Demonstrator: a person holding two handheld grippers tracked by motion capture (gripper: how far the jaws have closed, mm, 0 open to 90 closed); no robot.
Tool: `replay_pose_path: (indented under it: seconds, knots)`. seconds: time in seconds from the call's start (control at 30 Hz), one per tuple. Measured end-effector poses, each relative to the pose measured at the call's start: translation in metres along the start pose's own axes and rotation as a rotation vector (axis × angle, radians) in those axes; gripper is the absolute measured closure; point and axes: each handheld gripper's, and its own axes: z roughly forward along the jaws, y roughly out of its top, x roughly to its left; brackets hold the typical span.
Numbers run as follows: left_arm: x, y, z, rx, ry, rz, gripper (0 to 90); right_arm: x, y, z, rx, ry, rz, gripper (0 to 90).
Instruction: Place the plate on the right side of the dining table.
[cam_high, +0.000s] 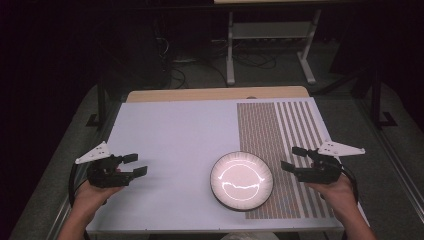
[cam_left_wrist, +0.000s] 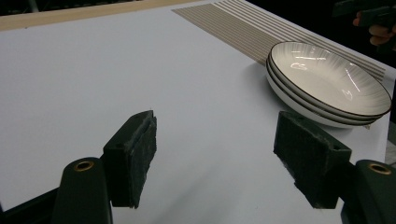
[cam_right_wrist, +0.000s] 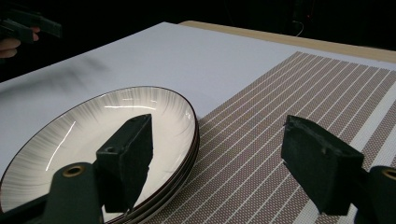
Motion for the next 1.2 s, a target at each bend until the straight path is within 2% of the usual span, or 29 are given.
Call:
replay_pose_path:
  seconds: [0.63, 1.2]
  knots:
    - [-0.0003, 0.0001, -0.001, -0.004, 0.0, 0.005, 29.1, -0.0001, 0.0001, -0.0002, -0.001, 0.002, 0.001, 24.2]
    - [-0.0003, 0.0007, -0.0021, -0.019, -0.002, -0.007, 29.1, 0.0001, 0.0001, 0.0003, 0.001, 0.006, 0.009, 24.2]
